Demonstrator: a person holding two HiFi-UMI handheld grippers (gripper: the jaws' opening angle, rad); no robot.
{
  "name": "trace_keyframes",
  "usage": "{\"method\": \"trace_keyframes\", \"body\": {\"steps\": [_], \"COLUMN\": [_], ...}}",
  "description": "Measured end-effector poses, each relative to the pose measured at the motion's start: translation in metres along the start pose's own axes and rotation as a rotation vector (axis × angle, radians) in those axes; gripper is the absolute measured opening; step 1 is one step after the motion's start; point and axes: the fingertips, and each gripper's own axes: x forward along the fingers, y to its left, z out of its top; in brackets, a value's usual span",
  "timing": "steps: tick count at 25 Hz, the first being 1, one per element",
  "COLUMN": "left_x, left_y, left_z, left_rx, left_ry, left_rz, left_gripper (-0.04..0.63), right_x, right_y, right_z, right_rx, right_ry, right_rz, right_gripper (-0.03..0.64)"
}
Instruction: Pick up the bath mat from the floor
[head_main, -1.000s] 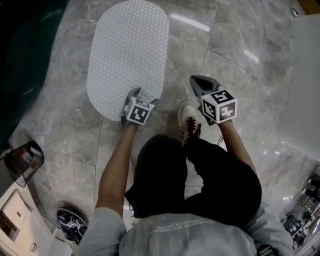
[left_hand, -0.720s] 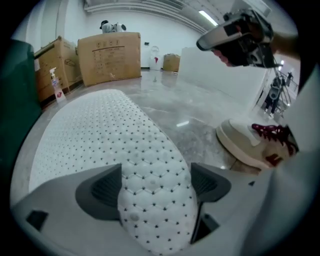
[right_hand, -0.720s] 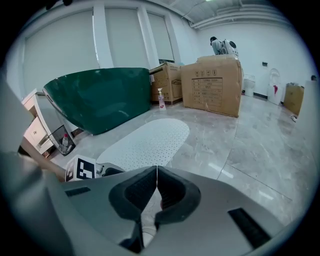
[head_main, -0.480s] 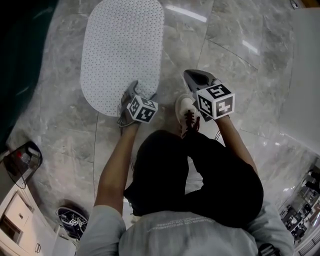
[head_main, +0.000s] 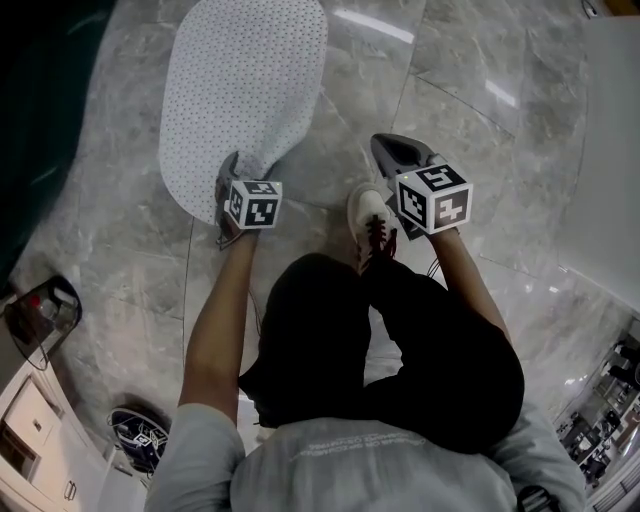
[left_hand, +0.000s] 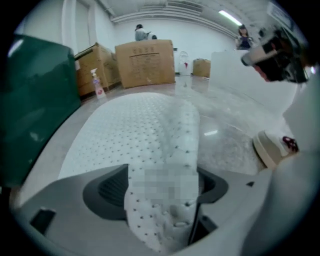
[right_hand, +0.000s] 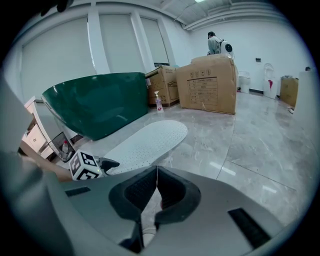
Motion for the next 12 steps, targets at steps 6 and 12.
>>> {"method": "trace_keyframes", "body": {"steps": [6, 12], "left_x": [-0.006, -0.01], "left_y": [0.048, 0.028], "left_z": [0.009, 0.015], "left_rx": [-0.158, -0.098], "left_ry": [-0.031, -0.05], "left_rz": [-0.031, -0.105], "left_gripper": [0.225, 0.037], "right_x": [0.001, 0.0], "right_y": [-0.003, -0.008], "right_z": [-0.002, 0.003], "right_rx": [0.019, 0.042], "right_ry": [-0.004, -0.018], "right_rz": [0.001, -0.001], "right_gripper": [0.015, 0.015]}}
